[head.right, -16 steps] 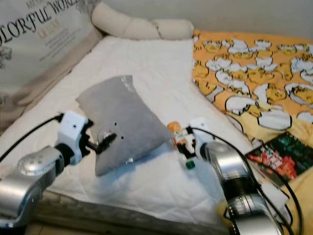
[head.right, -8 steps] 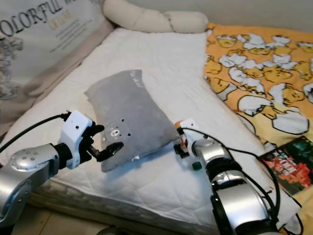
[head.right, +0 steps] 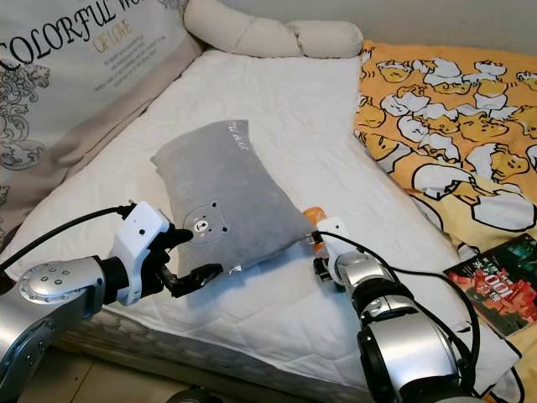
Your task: Clean up the room
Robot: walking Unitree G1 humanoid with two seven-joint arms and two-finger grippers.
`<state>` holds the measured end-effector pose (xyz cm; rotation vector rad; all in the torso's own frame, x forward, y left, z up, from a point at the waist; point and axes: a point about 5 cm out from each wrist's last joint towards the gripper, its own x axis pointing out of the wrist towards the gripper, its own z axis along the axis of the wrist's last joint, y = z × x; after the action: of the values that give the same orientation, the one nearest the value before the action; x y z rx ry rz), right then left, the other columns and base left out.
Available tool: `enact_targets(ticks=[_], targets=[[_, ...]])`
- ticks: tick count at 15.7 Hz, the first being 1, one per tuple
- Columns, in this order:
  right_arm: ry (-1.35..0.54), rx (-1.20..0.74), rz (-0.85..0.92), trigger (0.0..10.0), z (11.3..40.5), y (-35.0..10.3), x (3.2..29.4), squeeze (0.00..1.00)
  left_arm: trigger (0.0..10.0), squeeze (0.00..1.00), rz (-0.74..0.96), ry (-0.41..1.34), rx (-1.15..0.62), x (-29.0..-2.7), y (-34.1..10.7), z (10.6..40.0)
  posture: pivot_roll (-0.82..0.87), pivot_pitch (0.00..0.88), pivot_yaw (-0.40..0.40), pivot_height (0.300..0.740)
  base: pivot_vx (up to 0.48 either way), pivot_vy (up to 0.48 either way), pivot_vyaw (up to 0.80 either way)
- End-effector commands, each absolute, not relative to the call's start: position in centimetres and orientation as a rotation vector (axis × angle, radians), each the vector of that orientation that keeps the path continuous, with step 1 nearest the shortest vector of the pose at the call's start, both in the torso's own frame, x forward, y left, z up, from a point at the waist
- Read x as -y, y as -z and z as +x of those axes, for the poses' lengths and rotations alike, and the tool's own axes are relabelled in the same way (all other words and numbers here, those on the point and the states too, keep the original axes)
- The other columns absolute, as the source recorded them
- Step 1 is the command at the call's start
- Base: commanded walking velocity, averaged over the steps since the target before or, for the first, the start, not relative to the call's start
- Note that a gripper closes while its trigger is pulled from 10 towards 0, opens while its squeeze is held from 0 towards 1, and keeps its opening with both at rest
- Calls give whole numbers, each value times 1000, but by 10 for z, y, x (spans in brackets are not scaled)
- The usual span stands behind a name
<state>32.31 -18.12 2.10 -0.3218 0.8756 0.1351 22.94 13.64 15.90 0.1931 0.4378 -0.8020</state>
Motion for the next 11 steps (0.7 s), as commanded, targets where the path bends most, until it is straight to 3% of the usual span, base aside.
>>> enact_targets(ticks=[1,11], targets=[[-127,-869,-286,0,324,-22,180,0,10000,0,206,802,-436,-137,-161,227,140,0,47,740,0,0,0],[-55,-896,-42,0,318,-17,187,0,10000,0,174,790,-431,-133,-157,236,83,0,59,740,0,0,0]])
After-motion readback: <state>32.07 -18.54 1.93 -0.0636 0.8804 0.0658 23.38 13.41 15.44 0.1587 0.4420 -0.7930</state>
